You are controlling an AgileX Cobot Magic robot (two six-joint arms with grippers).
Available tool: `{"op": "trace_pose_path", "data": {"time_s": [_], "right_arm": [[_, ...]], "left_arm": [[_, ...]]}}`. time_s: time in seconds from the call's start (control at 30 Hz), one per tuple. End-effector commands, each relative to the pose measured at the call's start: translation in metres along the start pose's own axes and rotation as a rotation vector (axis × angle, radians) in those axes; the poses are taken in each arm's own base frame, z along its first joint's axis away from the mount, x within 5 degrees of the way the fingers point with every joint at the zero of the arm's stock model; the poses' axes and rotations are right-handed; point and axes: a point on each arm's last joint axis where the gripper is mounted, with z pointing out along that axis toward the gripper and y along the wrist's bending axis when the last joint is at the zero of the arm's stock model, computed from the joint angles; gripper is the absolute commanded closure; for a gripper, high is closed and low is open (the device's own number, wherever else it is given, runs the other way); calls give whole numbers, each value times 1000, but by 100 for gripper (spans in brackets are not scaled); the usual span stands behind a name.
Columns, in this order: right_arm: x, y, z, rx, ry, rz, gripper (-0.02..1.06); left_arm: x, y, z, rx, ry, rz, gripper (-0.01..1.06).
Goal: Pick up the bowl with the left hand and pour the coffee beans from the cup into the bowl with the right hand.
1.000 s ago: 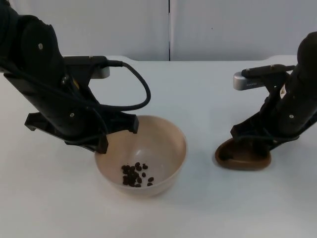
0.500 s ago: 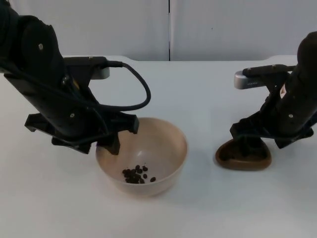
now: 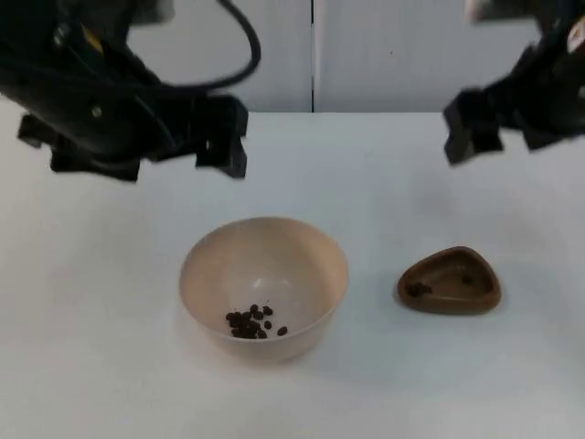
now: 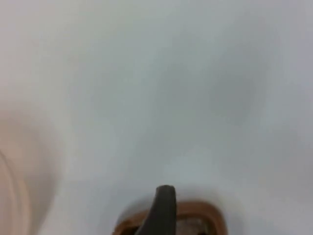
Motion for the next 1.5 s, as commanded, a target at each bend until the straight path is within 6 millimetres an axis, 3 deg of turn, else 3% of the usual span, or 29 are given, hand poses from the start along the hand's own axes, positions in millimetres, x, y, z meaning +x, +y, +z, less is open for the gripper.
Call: {"op": "trace_pose_path", "data": {"time_s": [0.0,0.1,0.13,0.27,0.3,0.5,0.87,1.23,1.47], "right_arm": [[-8,0,-25,0,-54,-24,29],[-19,3,-81,-11,-175,-41,29],[-19,3,-81,-11,-175,-41,29],[-22,2,-133,-17,-285,-47,29],[-22,2,-133,-17,-285,-47,29],[-14,-1,-178,-16,-342,-41,29],[14,-5,-205,-19,-378,-38,29],[70,-10,-224,-20,-396,-37,29],[109,-14,-246,-24,-474,-34,29]], "left_arm": [[-6,-2,-17,16,-59,-2,14],[-14,-6,-52,43,-157,44,14],[-14,-6,-52,43,-157,44,14],[-19,-10,-88,70,-263,58,14],[-19,-10,-88,70,-263,58,14],[-19,-13,-128,96,-370,96,14],[-8,-12,-152,95,-366,171,14],[23,-5,-172,99,-371,181,14],[46,0,-195,110,-428,194,14]]}}
